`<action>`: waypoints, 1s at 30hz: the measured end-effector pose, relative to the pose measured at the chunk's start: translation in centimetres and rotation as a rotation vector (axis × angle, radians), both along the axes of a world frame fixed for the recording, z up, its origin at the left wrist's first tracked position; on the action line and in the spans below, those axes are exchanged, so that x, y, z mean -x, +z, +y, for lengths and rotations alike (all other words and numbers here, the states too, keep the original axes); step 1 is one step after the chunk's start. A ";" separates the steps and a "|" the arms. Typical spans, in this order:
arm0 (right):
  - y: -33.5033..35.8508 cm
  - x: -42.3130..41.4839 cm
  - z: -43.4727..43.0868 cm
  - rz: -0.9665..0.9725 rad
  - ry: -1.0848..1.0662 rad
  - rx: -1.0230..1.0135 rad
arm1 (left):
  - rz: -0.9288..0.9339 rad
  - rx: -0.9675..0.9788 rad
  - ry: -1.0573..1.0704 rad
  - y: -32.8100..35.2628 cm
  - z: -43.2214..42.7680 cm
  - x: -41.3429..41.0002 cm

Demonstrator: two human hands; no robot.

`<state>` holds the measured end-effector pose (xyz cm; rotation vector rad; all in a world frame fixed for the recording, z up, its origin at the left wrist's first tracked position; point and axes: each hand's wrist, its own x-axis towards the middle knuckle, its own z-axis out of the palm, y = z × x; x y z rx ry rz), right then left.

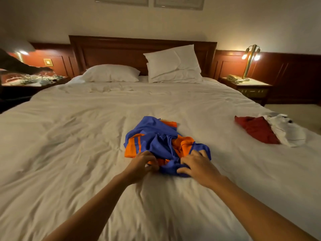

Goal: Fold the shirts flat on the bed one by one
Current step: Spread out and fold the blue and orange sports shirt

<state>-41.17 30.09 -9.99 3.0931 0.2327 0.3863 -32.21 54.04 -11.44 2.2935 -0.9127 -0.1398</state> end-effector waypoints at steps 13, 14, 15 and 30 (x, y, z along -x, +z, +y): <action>17.4 -0.5 -6.4 -0.398 -0.037 -0.723 | -0.274 0.375 -0.053 22.3 -7.0 -3.7; 17.3 -0.1 -7.3 -0.394 -0.072 -0.710 | -0.218 0.343 -0.068 22.1 -7.6 -3.9; 16.8 0.4 -8.2 -0.379 -0.121 -0.695 | -0.143 0.296 -0.066 21.3 -7.9 -4.1; 6.0 2.1 -11.4 0.329 -0.266 -0.745 | 0.094 0.125 0.094 4.2 -5.0 -2.0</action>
